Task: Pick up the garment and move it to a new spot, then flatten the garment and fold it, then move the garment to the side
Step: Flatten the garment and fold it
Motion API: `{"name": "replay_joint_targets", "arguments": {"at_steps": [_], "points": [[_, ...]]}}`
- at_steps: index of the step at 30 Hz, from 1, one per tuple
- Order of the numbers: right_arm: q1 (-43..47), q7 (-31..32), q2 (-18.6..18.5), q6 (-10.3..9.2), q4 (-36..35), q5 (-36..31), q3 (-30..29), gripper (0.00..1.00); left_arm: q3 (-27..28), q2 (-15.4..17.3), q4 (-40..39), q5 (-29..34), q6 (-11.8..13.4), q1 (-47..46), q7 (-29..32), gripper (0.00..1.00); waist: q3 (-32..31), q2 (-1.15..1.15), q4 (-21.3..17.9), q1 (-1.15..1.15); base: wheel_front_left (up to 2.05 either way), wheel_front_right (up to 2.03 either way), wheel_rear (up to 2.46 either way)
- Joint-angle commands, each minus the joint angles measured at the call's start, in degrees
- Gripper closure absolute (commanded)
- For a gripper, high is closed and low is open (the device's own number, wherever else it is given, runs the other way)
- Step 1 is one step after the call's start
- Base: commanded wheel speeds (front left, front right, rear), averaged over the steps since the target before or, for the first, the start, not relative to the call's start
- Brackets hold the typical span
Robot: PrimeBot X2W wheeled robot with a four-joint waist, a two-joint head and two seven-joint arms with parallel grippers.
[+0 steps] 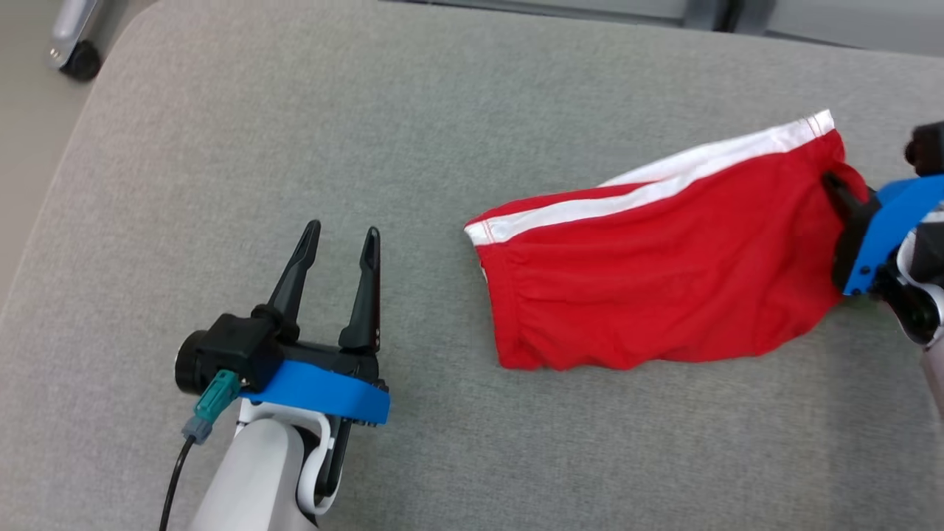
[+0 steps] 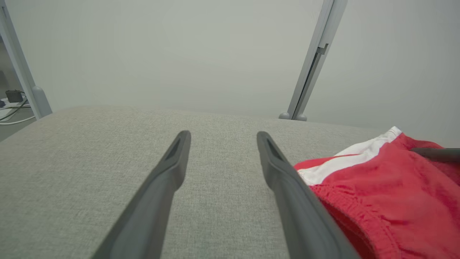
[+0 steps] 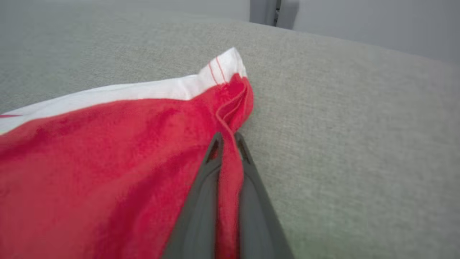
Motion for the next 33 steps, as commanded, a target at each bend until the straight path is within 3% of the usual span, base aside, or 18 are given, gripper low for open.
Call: {"name": "replay_joint_targets", "arguments": {"at_steps": [1, 6, 9, 13, 16, 21, 22, 25, 33], "points": [[1.83, -0.93, 0.08, -0.01, -0.81, -0.79, -1.49, 1.00, 0.29, 0.10, 0.00, 0.34, -0.38, 0.91, -0.24, 0.00, -2.01, 0.00, -1.88, -0.01, 0.00, 0.00, 0.00], [7.51, -1.70, 1.15, -0.01, -4.25, -4.87, -8.19, 1.00, 1.33, 1.18, 0.01, 0.70, -0.41, 3.18, -0.24, 0.00, -5.32, 0.00, -4.91, -0.01, 0.00, 0.00, 0.00], [10.74, -0.41, 0.82, -0.01, -6.92, -10.63, -12.79, 1.00, 1.33, 1.86, -0.28, 1.39, -0.45, 4.14, -0.24, 0.00, -6.75, 0.00, -6.31, -0.01, 0.00, 0.00, 0.00], [15.25, 3.18, 3.69, 0.00, -14.06, -20.12, -21.33, 1.00, 0.97, 1.87, -0.15, 1.81, -0.47, 5.11, -0.24, 0.00, -8.45, 0.00, -6.96, -0.01, 0.00, 0.00, 0.00], [17.40, 6.13, 6.84, 0.00, -19.45, -24.37, -24.36, 1.00, 0.42, 1.80, 0.34, 1.90, -0.36, 5.36, -0.24, 0.00, -9.25, 0.00, -6.79, -0.01, 0.00, 0.00, 0.00], [19.03, 10.44, 10.96, 0.00, -25.73, -26.75, -23.74, 1.00, -0.49, 1.90, 0.66, 1.66, -0.37, 5.47, -0.24, 0.00, -9.97, 0.00, -6.20, -0.01, 0.00, 0.00, 0.00], [19.04, 12.17, 12.95, 0.00, -27.80, -26.86, -21.81, 1.00, -0.73, 1.93, 0.84, 1.52, -0.37, 5.48, -0.24, 0.00, -10.16, 0.00, -5.83, -0.01, 0.00, 0.00, 0.00], [18.28, 13.43, 14.38, 0.00, -29.12, -26.86, -18.90, 1.00, -0.95, 1.88, 1.01, 1.34, -0.37, 5.42, -0.24, 0.00, -10.24, 0.00, -5.38, -0.01, 0.00, 0.00, 0.00], [15.04, 14.55, 18.73, -0.01, -25.87, -24.90, -7.12, 1.00, -2.38, 1.49, 1.47, 0.65, -0.38, 4.50, -0.24, 0.00, -10.26, 0.00, -2.58, -0.01, 0.00, 0.00, 0.00]]}}
